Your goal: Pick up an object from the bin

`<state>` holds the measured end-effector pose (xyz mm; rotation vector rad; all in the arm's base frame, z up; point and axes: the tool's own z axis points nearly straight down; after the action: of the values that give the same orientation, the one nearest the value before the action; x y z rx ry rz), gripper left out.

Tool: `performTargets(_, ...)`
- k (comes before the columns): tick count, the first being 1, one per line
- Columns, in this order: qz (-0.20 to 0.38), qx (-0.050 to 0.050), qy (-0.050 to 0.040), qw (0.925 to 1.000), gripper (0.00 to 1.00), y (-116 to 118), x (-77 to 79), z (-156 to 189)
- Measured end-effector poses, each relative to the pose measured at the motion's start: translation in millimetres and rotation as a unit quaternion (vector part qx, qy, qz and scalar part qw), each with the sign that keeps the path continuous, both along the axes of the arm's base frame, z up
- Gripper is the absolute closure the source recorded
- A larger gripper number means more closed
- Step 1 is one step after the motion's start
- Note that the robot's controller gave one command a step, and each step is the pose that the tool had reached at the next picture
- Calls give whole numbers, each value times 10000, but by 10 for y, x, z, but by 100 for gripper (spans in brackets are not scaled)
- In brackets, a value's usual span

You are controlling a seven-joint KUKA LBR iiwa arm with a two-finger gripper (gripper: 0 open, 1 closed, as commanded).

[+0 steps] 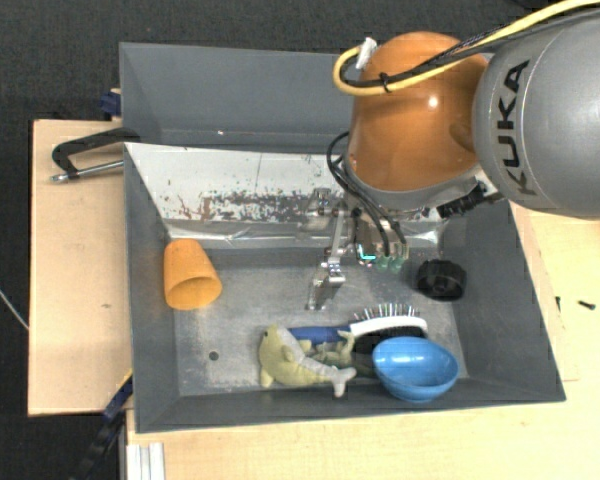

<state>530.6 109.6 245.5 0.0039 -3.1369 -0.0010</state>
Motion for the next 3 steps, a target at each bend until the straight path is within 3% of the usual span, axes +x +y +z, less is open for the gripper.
performTargets(1,961,-6,8,9954,0,-647,-177,-1040)
performTargets(2,2872,9,-12,9579,0,-763,-280,-1720)
performTargets(3,2869,10,-59,9579,100,-752,-258,-1701)
